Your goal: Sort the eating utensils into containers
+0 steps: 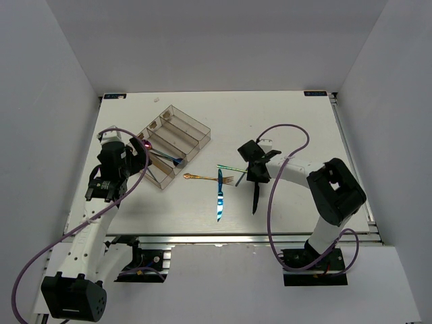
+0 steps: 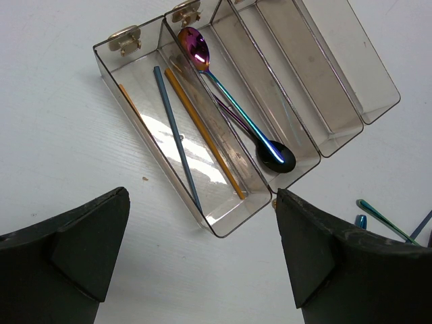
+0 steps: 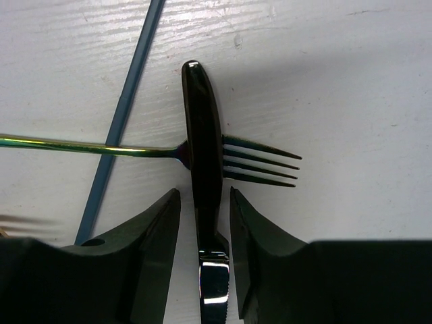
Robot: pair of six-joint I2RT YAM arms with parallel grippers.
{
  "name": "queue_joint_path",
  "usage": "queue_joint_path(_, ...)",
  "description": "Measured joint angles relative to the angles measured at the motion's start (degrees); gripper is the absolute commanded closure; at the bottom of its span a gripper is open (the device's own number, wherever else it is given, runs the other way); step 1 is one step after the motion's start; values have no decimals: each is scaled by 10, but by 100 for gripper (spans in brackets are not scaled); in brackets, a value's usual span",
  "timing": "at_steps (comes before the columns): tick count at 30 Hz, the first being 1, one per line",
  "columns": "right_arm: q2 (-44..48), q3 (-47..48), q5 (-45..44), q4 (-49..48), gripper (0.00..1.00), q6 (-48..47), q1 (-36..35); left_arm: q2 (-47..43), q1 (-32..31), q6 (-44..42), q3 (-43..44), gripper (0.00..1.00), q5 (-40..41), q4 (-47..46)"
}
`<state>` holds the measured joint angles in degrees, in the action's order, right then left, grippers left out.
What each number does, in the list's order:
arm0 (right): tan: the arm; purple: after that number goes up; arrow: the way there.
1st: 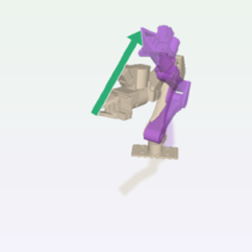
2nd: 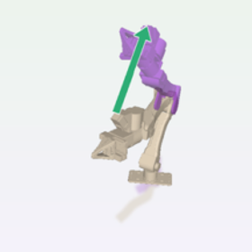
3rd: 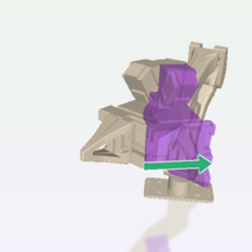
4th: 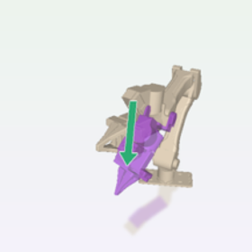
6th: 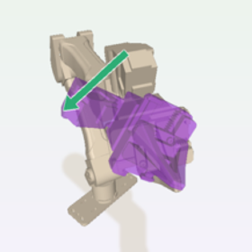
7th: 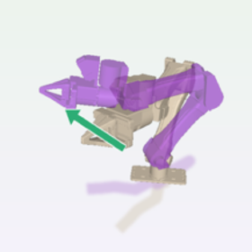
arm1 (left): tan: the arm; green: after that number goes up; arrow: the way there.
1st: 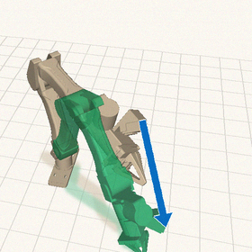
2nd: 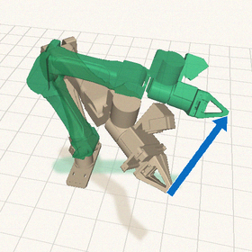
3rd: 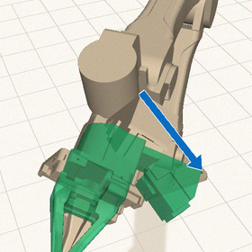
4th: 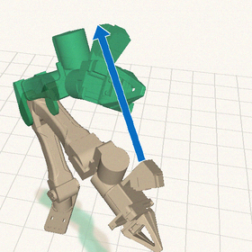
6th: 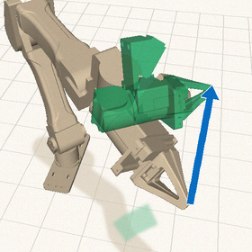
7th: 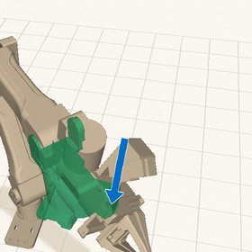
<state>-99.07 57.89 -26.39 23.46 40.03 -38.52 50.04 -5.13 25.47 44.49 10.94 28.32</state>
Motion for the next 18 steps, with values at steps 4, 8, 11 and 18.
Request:
queue_joint_path(4, -2, 0, 7, -10, 63, 3, 10, 0, 0, 0, 0, 2, 0, 0)
queue_joint_path(8, -2, -4, 19, -27, 66, 5, 18, 0, -2, 0, 0, 2, 0, 0)
queue_joint_path(11, -1, -8, 22, -37, 74, 5, 21, 0, -3, 0, 0, 2, 0, 0)
queue_joint_path(18, -1, -8, 19, -40, 100, 12, 21, 0, -3, 0, 0, 2, 0, 0)
